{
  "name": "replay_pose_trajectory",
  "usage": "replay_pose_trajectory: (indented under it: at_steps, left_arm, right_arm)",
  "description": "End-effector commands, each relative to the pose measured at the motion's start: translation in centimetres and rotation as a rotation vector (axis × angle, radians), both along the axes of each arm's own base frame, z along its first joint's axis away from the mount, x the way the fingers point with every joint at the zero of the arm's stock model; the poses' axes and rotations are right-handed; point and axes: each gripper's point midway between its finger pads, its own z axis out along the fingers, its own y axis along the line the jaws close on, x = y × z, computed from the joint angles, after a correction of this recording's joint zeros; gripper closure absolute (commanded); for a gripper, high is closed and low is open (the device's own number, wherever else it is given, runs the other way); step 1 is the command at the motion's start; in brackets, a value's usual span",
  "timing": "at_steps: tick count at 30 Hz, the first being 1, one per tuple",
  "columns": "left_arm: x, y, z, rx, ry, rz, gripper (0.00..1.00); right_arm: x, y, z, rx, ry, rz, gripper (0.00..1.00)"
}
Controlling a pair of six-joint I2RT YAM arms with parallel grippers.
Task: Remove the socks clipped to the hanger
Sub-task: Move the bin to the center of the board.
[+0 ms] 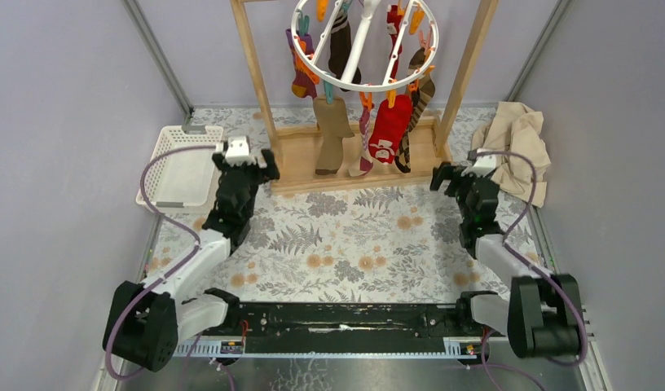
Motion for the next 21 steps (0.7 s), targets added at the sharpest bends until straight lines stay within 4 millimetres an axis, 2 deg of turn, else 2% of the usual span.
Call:
replay_pose_trajectory:
  at_steps: [1, 3, 6, 7, 8, 10, 13, 15, 17, 19, 21]
  left_arm:
    - [0.2, -1.8, 6.6, -0.062, 0.097, 0.061, 0.01]
    - [-0.3, -3.2, 9.1, -0.069, 0.149, 0.035, 0.01]
    - [-2.2, -5.3, 13.0, -0.16, 0.135, -0.058, 0.02]
    - [-3.1, -5.5, 14.2, -0.196, 0.1, -0.089, 0.01]
    - [-3.9, -5.6, 14.5, -0.229, 0.075, -0.111, 0.01]
    - [-5.3, -5.2, 14.5, -0.291, 0.04, -0.128, 0.02]
    - [-7.2, -5.6, 14.7, -0.352, -0.007, -0.217, 0.01]
    - [-7.7, -5.5, 14.8, -0.368, -0.01, -0.226, 0.02]
    - [-7.3, -3.8, 13.9, -0.417, 0.011, -0.104, 0.02]
    - [-6.9, -0.6, 11.8, -0.475, 0.042, 0.119, 0.02]
    - [-6.0, 0.4, 11.4, -0.41, 0.04, 0.168, 0.02]
  right_arm:
    - [0.4, 1.3, 6.2, 0.244, 0.076, -0.028, 0.0]
    - [-0.1, 2.3, 7.9, 0.294, 0.16, -0.004, 0.0]
    - [-1.2, 3.9, 10.0, 0.361, 0.159, 0.066, 0.0]
    - [-1.8, 4.0, 9.8, 0.394, 0.161, 0.06, 0.0]
    - [-2.4, 3.5, 9.1, 0.439, 0.173, 0.009, 0.0]
    - [-3.9, 3.2, 6.9, 0.527, 0.242, -0.069, 0.0]
    - [-5.6, 6.2, 7.0, 0.564, 0.288, 0.106, 0.0]
    - [-6.9, 7.1, 6.5, 0.59, 0.331, 0.147, 0.0]
    - [-8.1, 8.1, 6.3, 0.619, 0.343, 0.198, 0.0]
    - [-9.1, 8.9, 6.2, 0.657, 0.345, 0.246, 0.0]
    - [-9.8, 9.5, 6.0, 0.658, 0.35, 0.274, 0.0]
